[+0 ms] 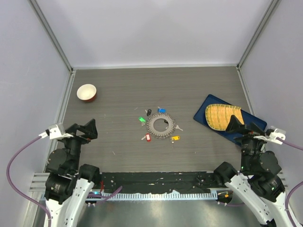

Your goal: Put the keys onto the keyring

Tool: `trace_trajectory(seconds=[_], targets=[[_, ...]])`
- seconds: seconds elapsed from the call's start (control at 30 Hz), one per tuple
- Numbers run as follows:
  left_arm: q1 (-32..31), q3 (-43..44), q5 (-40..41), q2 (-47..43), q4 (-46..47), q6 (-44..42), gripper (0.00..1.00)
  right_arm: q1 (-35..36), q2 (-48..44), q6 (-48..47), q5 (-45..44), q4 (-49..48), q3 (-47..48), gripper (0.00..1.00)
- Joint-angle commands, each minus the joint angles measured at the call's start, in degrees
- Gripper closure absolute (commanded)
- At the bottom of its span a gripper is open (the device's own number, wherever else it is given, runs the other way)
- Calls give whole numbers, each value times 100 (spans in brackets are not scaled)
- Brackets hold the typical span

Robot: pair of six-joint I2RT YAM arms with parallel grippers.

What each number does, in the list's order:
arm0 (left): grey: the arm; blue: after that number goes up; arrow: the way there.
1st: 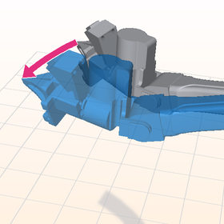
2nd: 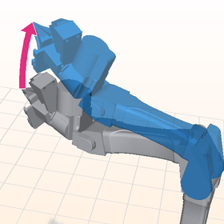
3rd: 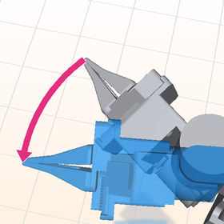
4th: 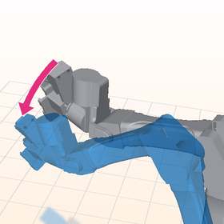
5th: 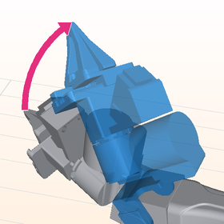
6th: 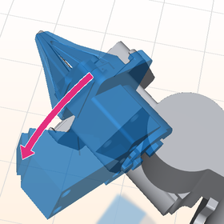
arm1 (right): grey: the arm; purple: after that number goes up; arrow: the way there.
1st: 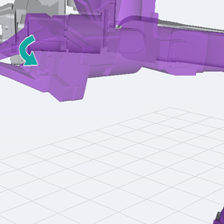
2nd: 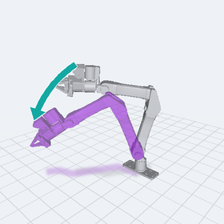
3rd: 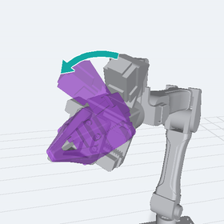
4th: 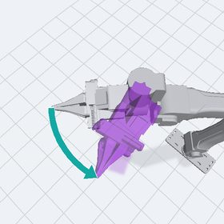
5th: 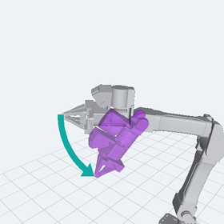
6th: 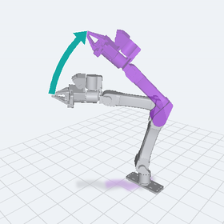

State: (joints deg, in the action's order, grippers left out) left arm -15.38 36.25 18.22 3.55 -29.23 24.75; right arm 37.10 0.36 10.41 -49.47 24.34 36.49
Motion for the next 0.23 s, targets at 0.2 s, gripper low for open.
trace_trajectory(seconds=[0.2], targets=[[298,14,-503,172,207,-129,0,-1,-18,-101,-159,-149,7,0]])
